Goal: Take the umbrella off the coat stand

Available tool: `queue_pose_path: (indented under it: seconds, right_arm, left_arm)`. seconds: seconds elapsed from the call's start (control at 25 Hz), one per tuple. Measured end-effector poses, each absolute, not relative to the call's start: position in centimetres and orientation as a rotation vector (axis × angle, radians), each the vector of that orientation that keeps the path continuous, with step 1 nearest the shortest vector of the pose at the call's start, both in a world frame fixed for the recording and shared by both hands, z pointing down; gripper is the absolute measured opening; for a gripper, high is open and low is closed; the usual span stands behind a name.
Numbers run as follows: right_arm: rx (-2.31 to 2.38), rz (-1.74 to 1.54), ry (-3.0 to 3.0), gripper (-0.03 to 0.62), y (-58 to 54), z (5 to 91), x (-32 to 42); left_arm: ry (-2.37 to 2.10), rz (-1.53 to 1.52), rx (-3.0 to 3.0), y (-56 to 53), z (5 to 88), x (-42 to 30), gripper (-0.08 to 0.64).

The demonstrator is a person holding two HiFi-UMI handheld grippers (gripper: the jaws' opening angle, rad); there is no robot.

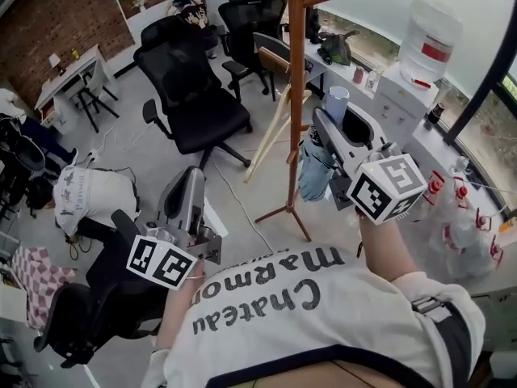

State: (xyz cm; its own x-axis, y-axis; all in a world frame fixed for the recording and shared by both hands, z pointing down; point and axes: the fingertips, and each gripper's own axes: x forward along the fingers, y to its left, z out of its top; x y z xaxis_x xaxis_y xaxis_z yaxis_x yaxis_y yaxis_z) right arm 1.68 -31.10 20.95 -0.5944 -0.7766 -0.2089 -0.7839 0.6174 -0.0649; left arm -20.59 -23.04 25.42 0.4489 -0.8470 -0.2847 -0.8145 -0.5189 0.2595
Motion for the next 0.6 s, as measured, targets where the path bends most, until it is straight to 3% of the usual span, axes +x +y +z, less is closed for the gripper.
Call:
queue_pose_path:
  seconds: [0.6]
  right_arm:
    - [-1.124, -0.031, 2.672, 0.167, -21.5, 22.4, -6.0]
  left_arm:
    - [-1.517, -0.604, 2.576, -13.9, 26.1, -25.4, 0.025]
